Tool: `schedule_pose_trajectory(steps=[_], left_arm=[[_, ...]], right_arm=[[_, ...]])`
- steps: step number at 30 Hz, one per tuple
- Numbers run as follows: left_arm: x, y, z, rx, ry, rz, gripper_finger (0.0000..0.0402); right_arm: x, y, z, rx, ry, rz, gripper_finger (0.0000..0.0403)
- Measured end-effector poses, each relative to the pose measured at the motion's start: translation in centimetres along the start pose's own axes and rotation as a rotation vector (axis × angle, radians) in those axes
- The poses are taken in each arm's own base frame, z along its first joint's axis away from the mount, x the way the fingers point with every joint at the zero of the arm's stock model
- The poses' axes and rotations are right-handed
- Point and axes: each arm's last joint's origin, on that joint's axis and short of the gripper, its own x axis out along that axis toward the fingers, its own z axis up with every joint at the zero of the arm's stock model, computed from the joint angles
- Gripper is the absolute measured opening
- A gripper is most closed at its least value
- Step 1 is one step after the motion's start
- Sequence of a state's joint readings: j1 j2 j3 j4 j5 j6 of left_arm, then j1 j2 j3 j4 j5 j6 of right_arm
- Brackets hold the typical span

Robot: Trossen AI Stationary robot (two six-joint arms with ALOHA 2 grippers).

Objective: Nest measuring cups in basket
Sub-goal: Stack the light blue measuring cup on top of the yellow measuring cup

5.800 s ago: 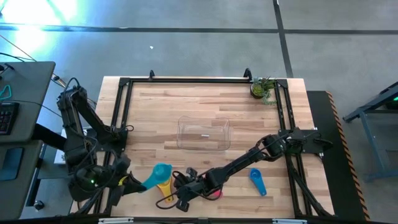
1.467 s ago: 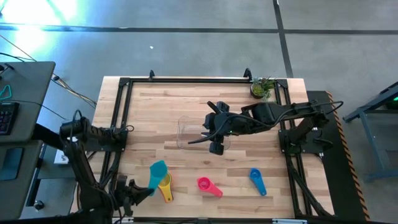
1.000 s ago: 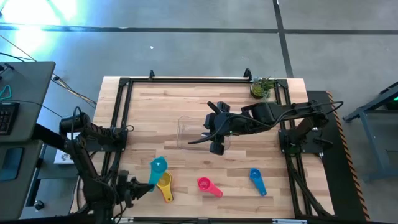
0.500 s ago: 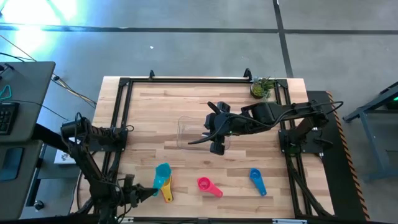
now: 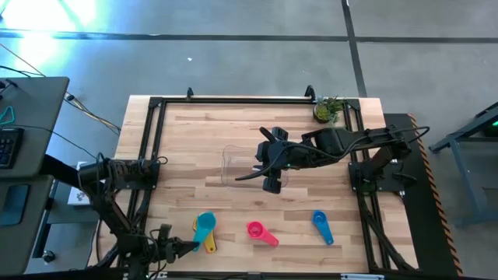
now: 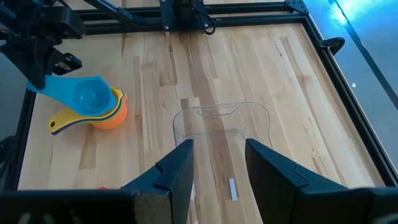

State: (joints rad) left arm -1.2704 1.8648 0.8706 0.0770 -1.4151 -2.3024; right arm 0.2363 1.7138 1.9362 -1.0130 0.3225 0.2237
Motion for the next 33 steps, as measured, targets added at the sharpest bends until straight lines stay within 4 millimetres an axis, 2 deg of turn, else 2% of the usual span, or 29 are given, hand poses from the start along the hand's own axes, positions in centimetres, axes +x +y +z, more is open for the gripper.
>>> schedule_pose_trajectory(steps=[18,33], left_arm=[[-0.1,0.3,0.0,0.009,0.017,0.016,0.0003],[-0.6,1.4,0.6,0.031,0.044,0.039,0.0003]], right_arm=[[0.0,0.1,0.0,0.003,0.004,0.017,0.0138],[0.0,0.1,0.0,0.003,0.004,0.019,0.0138]])
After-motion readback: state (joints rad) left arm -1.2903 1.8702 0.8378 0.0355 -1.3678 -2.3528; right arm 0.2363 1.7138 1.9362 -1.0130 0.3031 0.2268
